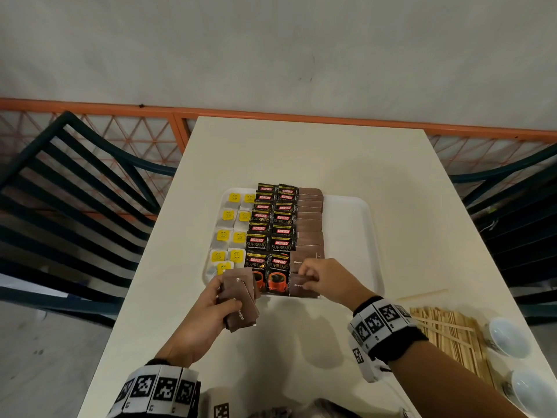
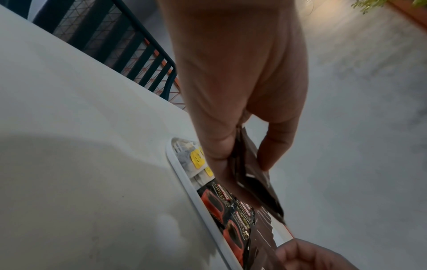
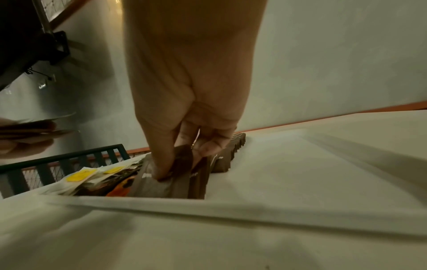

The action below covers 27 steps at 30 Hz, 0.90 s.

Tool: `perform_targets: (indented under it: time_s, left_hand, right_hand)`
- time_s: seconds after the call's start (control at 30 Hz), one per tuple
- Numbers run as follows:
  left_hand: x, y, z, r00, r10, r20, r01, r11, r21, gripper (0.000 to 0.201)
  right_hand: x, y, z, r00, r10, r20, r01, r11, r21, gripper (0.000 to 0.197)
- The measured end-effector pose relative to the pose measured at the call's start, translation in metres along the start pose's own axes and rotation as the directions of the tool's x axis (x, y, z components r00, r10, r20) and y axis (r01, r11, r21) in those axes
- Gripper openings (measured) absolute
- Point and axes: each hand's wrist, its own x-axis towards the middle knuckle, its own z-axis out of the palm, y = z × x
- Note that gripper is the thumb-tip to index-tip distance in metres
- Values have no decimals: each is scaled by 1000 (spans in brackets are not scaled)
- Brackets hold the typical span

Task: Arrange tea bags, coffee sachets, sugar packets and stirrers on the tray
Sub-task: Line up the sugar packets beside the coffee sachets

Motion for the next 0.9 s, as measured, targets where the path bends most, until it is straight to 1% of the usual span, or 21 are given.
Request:
perform_targets:
  time_s: [0.1,0.2,0.27,0.33,0.37,0.4,0.43,0.47,0.5,0.57,0.6,0.63,0.67,0.73,0.8,0.9]
  left_hand:
    - [1,0,0,1000,-4,3,4,1000,-1,52]
    - [2,0,3,1000,-7,12,7,1000,13,52]
    - [3,1,4,1000,-9,21,9,1000,9,51]
    - [4,1,5,1000,-10,26,10,1000,3,51]
    - [4,1,6,1000,-11,27,11,1000,1,52]
    - [5,1,7,1000,-10,30,10,1000,-2,53]
    - [6,0,7,999,-8,31,9,1000,-7,54]
    - [6,0,8,999,-5,36,5,1000,-13,54]
    - [7,-1,9,999,1,39,0,1000,-22,54]
    - [8,0,10,999,18,48,-17,999,-32,59]
    - [8,0,11,998,25,51,-24,999,-28,62]
    - [8,1,12,998,29,52,-28,999,-21,64]
    - [8,1,12,998,33,51,-32,999,-17,61]
    - [6,3,13,997,38,69,-36,999,-21,53]
    - [6,2,11,995,34,98,-31,999,-29,58]
    - [6,1,9,992,31,122,-26,999,-44,65]
  right_hand:
    - [2,3,5,999,-17,-38,15,998,-59,21]
    - [3,7,9,991,-62,-114,46,990,-136,26]
    - [1,6,9,982,-67,-180,43,990,-133,27]
    - [-2,1,8,960,-69,-273,41,993,-108,22]
    - [-5,-5,8,946,-72,-317,50,996,-78,18]
    - [-8,-13,8,940,-78,-333,71,997,-32,16]
    - [-13,-23,8,948,-83,-306,98,995,33,16]
    - [-17,-33,10,967,-87,-239,117,986,117,19]
    - [-22,-43,12,986,-84,-144,113,973,202,22]
    - [-27,-55,20,998,-54,21,45,949,311,25]
    - [-27,-57,25,997,-44,56,24,945,328,26]
    - [-27,-57,29,997,-45,64,21,944,329,26]
    - [-25,-57,32,997,-49,65,25,942,335,24]
    - [-25,-56,34,996,-50,71,17,916,402,20]
    - [-25,-57,33,996,-39,81,-6,872,490,16]
    - [-26,-57,30,998,-24,60,-16,806,592,10]
